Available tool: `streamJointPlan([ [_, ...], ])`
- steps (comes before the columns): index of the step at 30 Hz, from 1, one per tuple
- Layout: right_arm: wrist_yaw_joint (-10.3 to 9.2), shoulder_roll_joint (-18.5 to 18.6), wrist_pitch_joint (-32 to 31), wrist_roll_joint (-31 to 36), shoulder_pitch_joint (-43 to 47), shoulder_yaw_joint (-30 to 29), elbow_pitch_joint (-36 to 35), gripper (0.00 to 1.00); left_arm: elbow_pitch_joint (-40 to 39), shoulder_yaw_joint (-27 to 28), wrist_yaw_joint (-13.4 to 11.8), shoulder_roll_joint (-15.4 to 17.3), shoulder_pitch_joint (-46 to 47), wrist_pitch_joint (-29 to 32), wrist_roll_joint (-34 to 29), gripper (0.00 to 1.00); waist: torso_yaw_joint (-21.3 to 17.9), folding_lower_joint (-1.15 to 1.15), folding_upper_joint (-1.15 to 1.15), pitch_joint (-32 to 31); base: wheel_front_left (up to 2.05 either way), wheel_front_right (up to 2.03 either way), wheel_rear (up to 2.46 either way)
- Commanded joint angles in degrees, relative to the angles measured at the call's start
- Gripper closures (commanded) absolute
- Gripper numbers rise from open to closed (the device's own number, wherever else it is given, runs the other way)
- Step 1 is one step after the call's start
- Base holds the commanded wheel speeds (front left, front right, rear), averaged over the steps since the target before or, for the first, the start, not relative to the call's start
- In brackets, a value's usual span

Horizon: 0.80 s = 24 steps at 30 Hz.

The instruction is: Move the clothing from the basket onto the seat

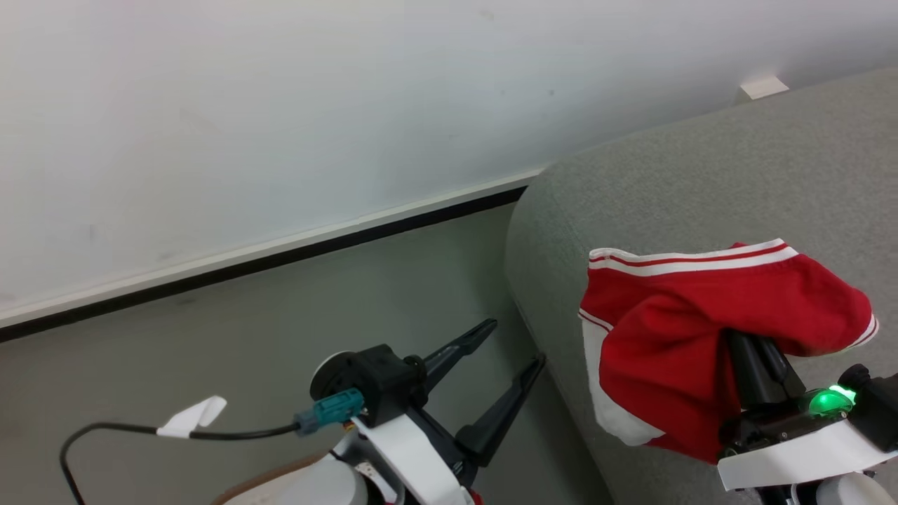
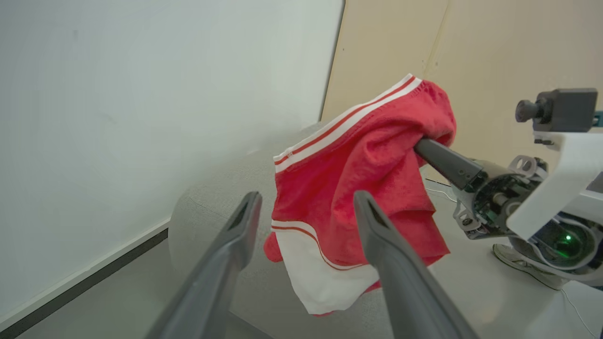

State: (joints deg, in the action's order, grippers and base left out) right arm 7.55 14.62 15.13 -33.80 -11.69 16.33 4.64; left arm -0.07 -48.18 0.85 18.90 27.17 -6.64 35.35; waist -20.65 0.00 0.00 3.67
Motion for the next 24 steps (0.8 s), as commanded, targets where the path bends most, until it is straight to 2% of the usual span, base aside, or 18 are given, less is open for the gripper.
streamJointPlan([
  [1,-0.12,0.16,0.02,0.43,0.08,-0.22,-0.57,1.00,0.28,-0.04,0.15,0.23,0.26,-0.25,-0.78,0.00,-1.68,0.00,0.00,1.45,0.00,0.00,0.00],
  [12,-0.12,0.72,-0.39,1.27,-1.25,-1.27,-2.22,1.00,0.89,-1.18,0.71,-0.24,1.38,-0.06,-1.19,0.00,-2.57,0.00,0.00,3.73,0.00,0.00,0.00],
  [18,-0.12,4.90,-1.58,0.60,-7.95,-1.77,-2.34,1.00,-0.11,-1.35,0.96,0.48,2.92,1.21,-1.54,0.00,-0.96,0.00,0.00,7.44,0.00,0.00,0.00],
  [20,-0.12,7.44,-2.39,1.76,-11.07,-1.97,-2.29,1.00,-0.68,-1.28,1.06,0.86,3.74,1.74,-1.63,0.00,0.08,0.00,0.00,9.46,0.00,0.00,0.00],
  [24,-0.12,10.29,-3.49,1.10,-16.66,-4.61,-1.86,1.00,-1.57,-1.26,1.45,1.28,5.34,2.59,-1.74,0.00,2.49,0.00,0.00,13.52,0.00,0.00,0.00],
])
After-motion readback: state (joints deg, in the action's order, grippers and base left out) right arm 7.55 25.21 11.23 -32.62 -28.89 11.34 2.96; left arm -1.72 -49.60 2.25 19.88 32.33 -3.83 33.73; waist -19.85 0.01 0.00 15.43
